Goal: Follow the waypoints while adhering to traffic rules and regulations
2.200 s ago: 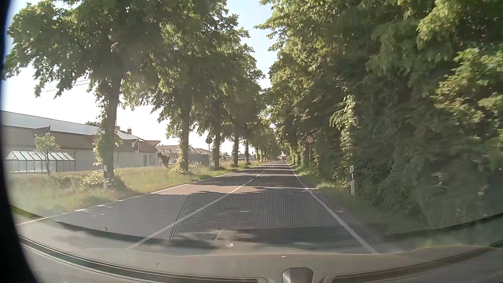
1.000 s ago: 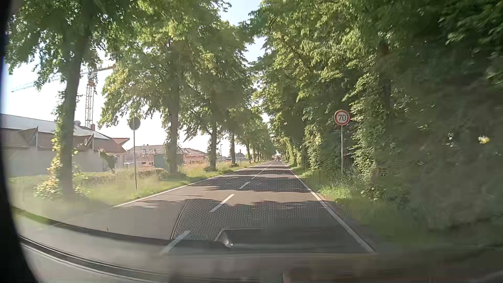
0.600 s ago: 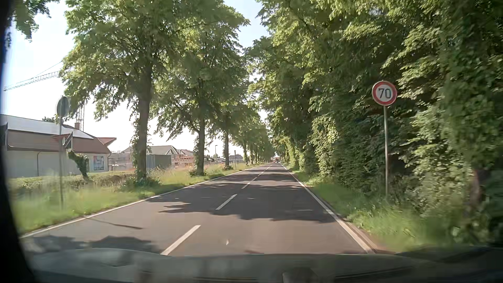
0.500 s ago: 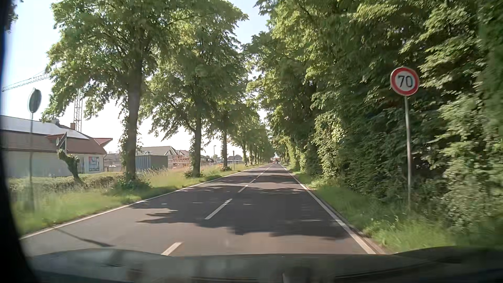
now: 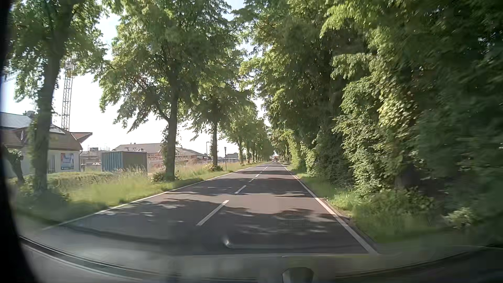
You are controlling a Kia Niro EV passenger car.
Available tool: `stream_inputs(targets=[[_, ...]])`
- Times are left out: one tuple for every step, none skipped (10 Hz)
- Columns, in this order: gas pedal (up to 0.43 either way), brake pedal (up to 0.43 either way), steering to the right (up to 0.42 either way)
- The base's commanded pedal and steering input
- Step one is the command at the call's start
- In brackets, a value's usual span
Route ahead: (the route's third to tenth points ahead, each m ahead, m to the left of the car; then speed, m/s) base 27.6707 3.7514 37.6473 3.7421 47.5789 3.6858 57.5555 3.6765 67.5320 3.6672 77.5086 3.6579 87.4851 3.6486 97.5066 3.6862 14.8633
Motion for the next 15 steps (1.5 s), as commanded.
stream_inputs(targets=[[0.409, 0.006, 0.002], [0.409, 0.006, 0.002], [0.409, 0.006, 0.002], [0.409, 0.006, 0.002], [0.409, 0.006, 0.002], [0.409, 0.006, 0.002], [0.409, 0.006, 0.002], [0.409, 0.006, 0.002], [0.409, 0.006, 0.002], [0.409, 0.006, 0.002], [0.398, 0.006, 0.002], [0.398, 0.006, 0.002], [0.370, 0.006, 0.002], [0.358, 0.006, 0.002], [0.358, 0.006, 0.002]])
